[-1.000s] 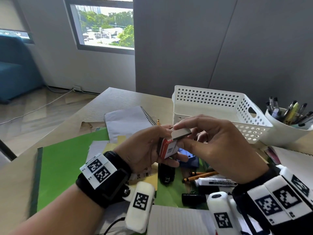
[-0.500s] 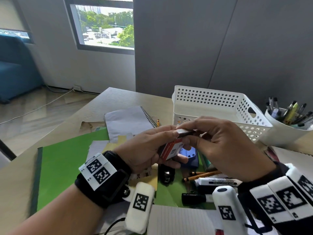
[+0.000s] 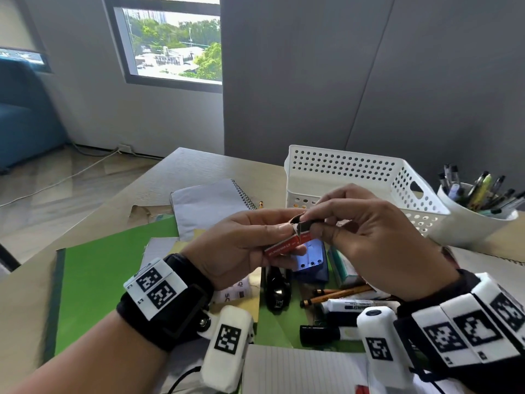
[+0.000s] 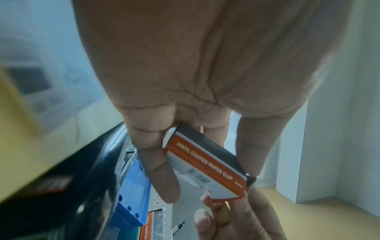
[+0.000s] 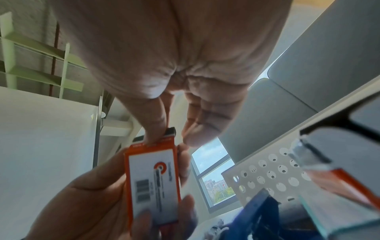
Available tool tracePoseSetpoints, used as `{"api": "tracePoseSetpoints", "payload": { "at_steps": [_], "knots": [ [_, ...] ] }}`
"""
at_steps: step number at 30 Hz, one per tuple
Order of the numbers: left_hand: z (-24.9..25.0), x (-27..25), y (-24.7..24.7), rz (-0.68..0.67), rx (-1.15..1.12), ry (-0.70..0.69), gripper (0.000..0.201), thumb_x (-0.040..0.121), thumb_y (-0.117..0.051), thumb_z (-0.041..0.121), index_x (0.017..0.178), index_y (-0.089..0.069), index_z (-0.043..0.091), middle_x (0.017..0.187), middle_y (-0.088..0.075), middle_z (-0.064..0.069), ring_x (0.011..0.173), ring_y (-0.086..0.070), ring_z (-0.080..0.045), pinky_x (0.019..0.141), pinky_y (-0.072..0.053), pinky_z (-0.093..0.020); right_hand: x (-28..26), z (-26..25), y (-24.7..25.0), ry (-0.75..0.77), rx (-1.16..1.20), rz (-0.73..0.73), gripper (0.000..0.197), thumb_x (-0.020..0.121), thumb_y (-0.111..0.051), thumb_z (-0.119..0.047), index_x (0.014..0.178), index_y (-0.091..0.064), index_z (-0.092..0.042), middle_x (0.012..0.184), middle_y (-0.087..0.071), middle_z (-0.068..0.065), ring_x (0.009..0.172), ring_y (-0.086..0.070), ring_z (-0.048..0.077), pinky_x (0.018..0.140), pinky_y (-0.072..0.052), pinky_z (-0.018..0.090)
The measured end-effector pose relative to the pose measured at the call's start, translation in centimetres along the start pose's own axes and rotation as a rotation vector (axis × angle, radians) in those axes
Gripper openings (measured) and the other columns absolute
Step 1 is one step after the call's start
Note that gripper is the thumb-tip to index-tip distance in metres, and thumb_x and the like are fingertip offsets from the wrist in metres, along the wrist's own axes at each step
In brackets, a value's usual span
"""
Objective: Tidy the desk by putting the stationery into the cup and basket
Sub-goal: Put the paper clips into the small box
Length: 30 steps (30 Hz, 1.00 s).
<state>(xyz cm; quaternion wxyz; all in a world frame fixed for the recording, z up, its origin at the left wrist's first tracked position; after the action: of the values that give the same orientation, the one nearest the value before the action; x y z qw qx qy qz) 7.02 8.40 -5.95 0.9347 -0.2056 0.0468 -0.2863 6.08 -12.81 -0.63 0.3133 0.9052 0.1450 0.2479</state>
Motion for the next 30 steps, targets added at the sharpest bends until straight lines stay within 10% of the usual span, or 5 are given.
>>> {"api": "tracePoseSetpoints", "payload": {
  "at_steps": [7,15,20,30],
  "knots": [
    [0.3,-0.2,-0.3,0.014,-0.022,-0.02,0.043,0.085,-0.069,0.013,0.127,-0.071,0.007,0.116,-0.067,-0.017,0.1,-0.064,-0.03,0.074,-0.06,-0.033,0.0,-0.2,-0.1,0.015,0.135,0.061,0.022,0.083,-0.08,-0.016,0.099,-0.077,-0.032,0.09,-0.073,-0.005,0.074,-0.069,0.022,0.068,-0.06,0.054],
    [0.1,0.0,0.1,0.035,-0.085,-0.026,0.044,0.091,-0.061,0.013,0.132,-0.063,-0.004,0.128,-0.064,-0.027,0.11,-0.064,-0.036,0.101,-0.053,-0.044,0.1,0.5,0.2,-0.004,0.275,0.011,0.019,0.079,-0.083,-0.007,0.086,-0.077,-0.024,0.09,-0.076,0.011,0.086,-0.071,0.041,0.081,-0.056,0.066],
    [0.0,0.0,0.0,0.048,-0.032,-0.016,0.04,0.093,-0.058,0.009,0.129,-0.065,-0.006,0.123,-0.066,-0.029,0.104,-0.068,-0.034,0.098,-0.057,-0.043,0.0,-0.2,0.1,0.04,0.161,-0.019,0.018,0.076,-0.086,-0.005,0.084,-0.082,-0.021,0.094,-0.075,-0.003,0.092,-0.072,0.022,0.083,-0.06,0.047],
    [-0.1,0.1,0.4,0.108,-0.144,0.004,0.033,0.09,-0.058,0.009,0.117,-0.072,-0.007,0.109,-0.07,-0.028,0.087,-0.072,-0.029,0.085,-0.061,-0.035,-0.3,-0.7,0.1,0.076,0.111,-0.073,0.018,0.076,-0.085,-0.009,0.085,-0.082,-0.024,0.097,-0.071,-0.007,0.094,-0.071,0.021,0.08,-0.061,0.042]
  ]
}}
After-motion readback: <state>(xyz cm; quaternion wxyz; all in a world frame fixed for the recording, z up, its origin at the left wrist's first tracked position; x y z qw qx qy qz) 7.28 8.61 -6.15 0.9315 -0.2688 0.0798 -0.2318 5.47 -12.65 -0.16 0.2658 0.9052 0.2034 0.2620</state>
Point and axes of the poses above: each hand's wrist, its own x-axis towards the middle knuckle, its own y-axis out of the back of the hand, z = x × y, the point moved 1 cm from there along x, towards the middle knuckle
